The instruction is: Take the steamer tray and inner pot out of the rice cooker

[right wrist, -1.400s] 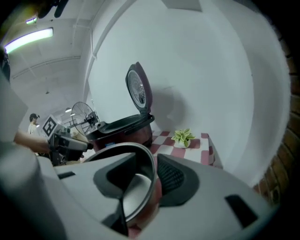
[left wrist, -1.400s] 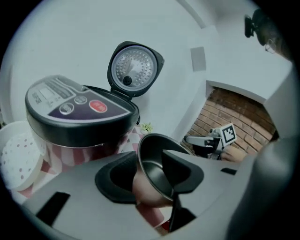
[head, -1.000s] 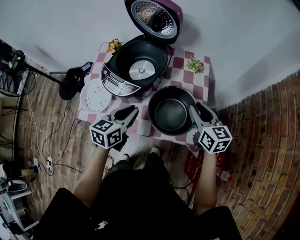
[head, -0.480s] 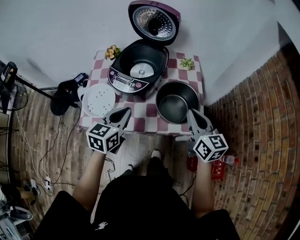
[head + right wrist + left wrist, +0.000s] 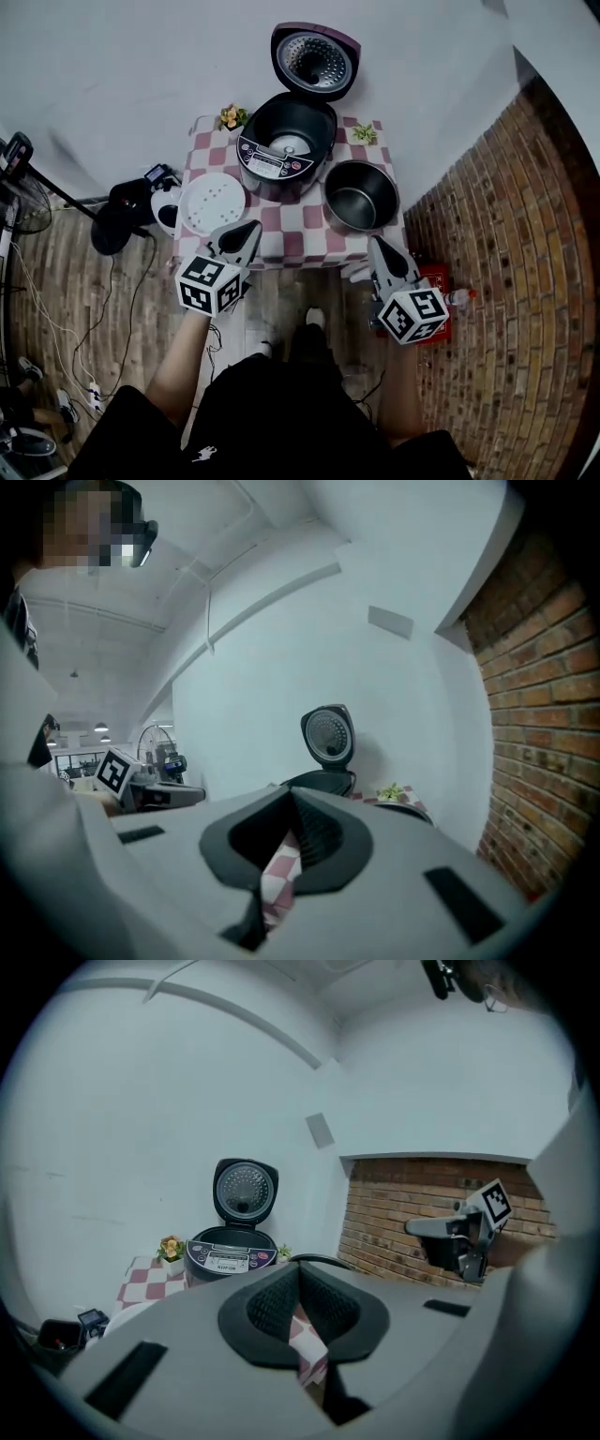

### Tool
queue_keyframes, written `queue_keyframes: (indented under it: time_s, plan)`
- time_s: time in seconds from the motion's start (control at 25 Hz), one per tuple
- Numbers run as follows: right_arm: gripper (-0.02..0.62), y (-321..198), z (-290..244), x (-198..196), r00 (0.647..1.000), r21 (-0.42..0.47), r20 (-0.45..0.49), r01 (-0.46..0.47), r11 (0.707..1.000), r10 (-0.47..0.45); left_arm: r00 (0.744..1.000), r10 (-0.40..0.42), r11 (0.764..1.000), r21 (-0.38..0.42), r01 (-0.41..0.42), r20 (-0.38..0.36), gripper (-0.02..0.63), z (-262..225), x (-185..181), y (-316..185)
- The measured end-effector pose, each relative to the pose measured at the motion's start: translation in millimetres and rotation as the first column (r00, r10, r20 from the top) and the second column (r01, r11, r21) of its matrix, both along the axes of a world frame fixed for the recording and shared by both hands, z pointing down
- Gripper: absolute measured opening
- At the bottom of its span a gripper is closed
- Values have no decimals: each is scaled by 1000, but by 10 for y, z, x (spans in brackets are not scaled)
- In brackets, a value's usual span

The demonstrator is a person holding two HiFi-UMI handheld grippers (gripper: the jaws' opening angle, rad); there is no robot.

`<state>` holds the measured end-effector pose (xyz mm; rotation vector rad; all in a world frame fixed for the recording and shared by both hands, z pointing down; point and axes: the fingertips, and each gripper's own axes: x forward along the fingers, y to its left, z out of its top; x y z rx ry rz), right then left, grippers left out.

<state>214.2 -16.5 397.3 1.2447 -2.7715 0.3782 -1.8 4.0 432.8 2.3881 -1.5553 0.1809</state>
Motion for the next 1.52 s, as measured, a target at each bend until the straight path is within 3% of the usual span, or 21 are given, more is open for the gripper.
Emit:
queue_keyframes:
  time_s: [0.24,0.52,0.88,1.16,1.52]
  plan:
    - [2,498,-176,-216,1000,36,-8,-10,999,10,999,35,998,54,-36,14,3,-201,-122,322]
    - [2,736,-389,-289,997,84,-44,-61,995,65,996,59,984,164,-69,65,3,-582,-157,507]
    - [2,814,-591,-374,999,136,-46,-24,990,30,999,9,973,229,-20,52,3,-852,-259,578]
    - [2,784,-652,-245,995,143,-20,-95,985,99,996,-59,968,249,41,65,3,-888,-342,620]
    - [2,856,-640,-274,993,165,-23,-113,980,118,993,-103,962,259,85,56,3,-884,-553,747]
